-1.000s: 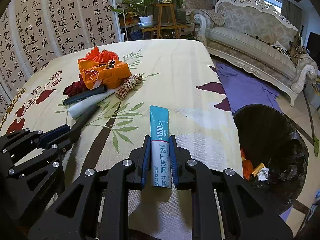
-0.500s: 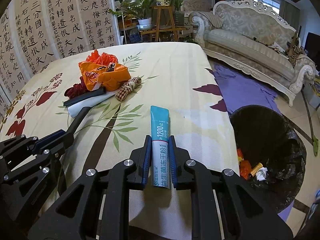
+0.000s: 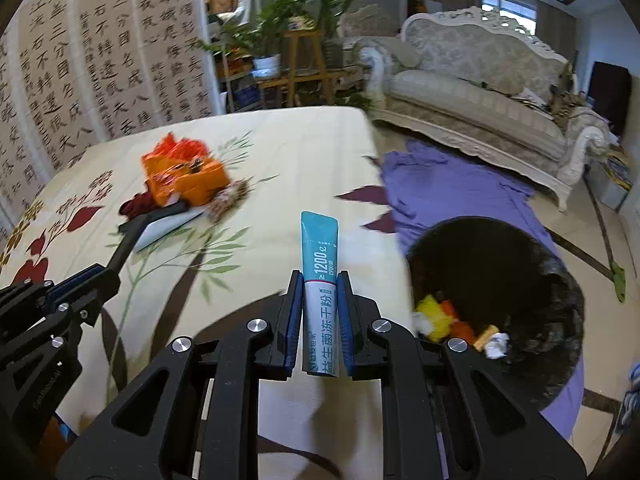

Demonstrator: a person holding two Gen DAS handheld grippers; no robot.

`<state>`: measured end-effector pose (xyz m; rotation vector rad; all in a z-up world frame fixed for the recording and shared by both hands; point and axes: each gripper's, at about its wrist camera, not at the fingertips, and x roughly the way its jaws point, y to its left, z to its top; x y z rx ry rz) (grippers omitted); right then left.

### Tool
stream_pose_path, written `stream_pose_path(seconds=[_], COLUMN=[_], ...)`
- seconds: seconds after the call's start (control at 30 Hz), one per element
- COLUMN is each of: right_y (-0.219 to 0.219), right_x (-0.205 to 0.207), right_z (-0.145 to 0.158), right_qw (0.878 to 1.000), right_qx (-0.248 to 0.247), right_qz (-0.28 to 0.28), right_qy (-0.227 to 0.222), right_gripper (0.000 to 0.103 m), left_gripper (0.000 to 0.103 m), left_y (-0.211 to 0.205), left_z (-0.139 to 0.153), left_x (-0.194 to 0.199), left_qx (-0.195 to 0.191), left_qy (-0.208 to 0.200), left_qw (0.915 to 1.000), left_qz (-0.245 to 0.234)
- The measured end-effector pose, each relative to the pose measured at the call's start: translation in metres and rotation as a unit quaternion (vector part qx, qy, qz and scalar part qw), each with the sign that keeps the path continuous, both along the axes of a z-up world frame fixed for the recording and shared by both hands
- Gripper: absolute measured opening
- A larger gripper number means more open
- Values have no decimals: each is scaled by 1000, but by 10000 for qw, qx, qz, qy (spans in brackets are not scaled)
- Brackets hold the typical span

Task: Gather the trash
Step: 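Carry the black tube and toothpaste over the bin and open both grippers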

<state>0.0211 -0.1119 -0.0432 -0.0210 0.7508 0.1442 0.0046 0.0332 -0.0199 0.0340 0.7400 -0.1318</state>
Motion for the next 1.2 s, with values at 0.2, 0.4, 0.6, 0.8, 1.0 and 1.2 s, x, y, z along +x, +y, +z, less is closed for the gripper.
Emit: stream_pose_path(seconds=[0.2, 0.4, 0.6, 0.8, 1.0, 1.2], right_y=[-39, -79, -114, -137, -152, -168], right_x=[-5, -7, -4, 1, 7, 17], right_z=[6, 9, 7, 1, -7, -13], right_qw=[9987, 9949, 9905, 9872, 9852, 9837], right_qx=[-20, -26, -11, 10, 63, 125], right_qz=[-504, -986, -1351, -1577, -1702, -1786], right_qy=[-115, -198, -242, -240, -201, -173], right_gripper=[17, 17, 17, 17, 17, 17], left_gripper=[14, 14, 14, 14, 14, 14], left_y=[-26, -64, -102, -131, -158, -181], left_z=[7, 10, 11, 6, -2, -7], left_x=[4, 15, 27, 44, 55, 69], left_qx=[-67, -85, -22, 65, 196, 303], left_qy=[-158, -211, -273, -230, -187, -189], left_qw=[9996, 9981, 9959, 9945, 9929, 9916], left_qz=[-235, -577, -862, -1020, -1156, -1245])
